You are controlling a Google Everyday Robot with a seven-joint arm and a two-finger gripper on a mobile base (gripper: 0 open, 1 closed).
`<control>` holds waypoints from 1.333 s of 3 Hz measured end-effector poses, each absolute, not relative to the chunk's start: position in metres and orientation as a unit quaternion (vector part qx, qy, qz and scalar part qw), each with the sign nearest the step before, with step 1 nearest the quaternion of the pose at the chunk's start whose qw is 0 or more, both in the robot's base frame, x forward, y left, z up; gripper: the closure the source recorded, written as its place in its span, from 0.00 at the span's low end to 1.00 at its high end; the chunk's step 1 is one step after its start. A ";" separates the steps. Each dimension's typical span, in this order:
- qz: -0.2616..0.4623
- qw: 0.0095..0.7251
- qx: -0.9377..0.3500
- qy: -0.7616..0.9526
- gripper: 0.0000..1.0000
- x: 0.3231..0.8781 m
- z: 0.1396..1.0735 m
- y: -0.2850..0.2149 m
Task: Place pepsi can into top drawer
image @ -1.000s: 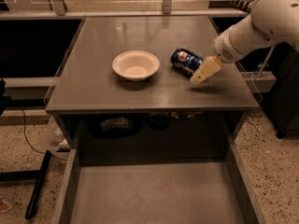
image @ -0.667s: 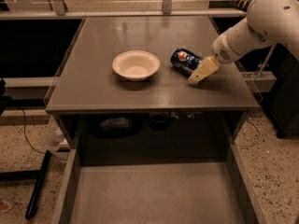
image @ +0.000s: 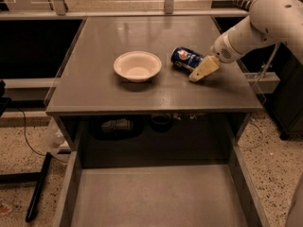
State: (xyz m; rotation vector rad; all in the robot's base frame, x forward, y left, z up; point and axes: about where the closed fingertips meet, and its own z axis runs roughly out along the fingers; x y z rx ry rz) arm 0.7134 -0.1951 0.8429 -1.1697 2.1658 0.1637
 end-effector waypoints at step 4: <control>0.063 0.331 -0.447 0.828 1.00 0.713 0.843 -0.195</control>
Offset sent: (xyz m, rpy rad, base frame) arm 0.0000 0.0000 0.0000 0.0000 0.0001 0.0000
